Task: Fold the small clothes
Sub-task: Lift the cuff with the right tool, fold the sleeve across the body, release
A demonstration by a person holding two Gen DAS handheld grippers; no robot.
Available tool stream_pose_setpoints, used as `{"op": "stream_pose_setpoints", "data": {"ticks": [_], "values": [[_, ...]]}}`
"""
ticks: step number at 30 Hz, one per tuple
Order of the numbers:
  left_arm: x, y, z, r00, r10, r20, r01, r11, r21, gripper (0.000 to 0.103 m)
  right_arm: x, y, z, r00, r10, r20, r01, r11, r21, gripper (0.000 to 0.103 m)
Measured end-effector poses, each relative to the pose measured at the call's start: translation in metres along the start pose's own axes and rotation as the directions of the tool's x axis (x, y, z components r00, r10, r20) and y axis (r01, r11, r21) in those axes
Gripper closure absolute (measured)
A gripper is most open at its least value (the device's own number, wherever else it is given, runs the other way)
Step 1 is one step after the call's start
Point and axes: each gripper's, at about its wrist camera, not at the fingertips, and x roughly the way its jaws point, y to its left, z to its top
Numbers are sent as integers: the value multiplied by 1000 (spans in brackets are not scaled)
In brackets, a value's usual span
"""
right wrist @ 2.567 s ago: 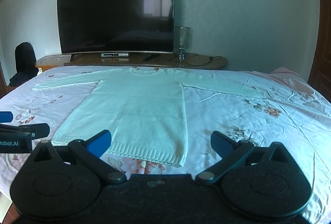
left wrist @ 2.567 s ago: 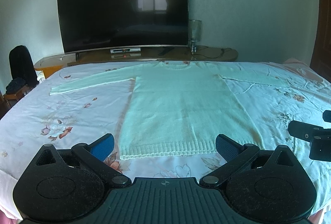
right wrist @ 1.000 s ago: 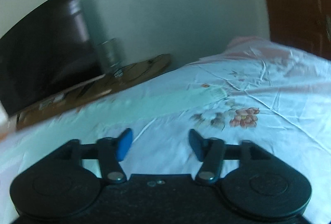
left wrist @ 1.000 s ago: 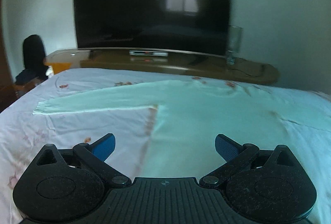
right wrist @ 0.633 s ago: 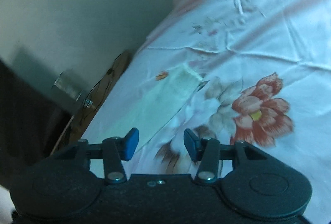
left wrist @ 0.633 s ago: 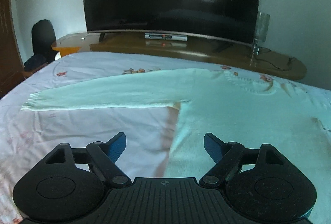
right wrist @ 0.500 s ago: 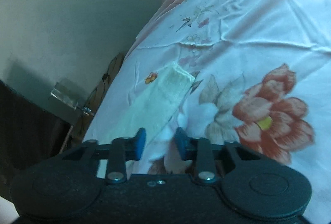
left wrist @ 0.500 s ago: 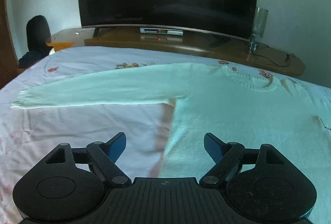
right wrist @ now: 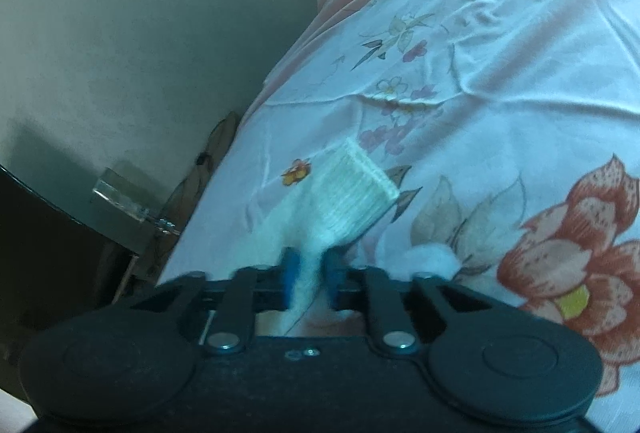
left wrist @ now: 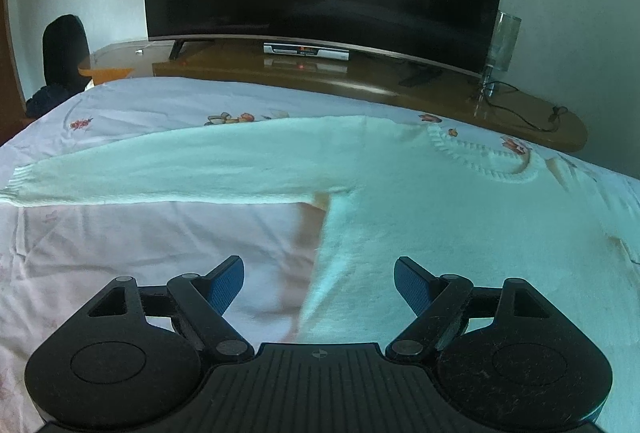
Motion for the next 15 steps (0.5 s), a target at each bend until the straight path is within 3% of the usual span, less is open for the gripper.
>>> {"op": "stream_pose_setpoints", "data": {"ticks": [3, 7, 11, 15], "values": [[1, 8, 2, 1000, -8, -12, 8, 1000, 2, 21, 1, 13, 0, 999, -33, 24, 35, 997, -63, 96], [5, 20, 5, 1000, 1, -25, -1, 1000, 4, 21, 7, 59, -12, 996, -64, 67, 79, 967, -242, 96], [13, 31, 9, 998, 7, -59, -8, 1000, -16, 21, 14, 119, -44, 996, -44, 80, 76, 888, -453, 96], [13, 38, 10, 998, -2, -67, 1, 1000, -19, 21, 26, 187, -102, 999, 40, -9, -37, 798, -601, 96]]}}
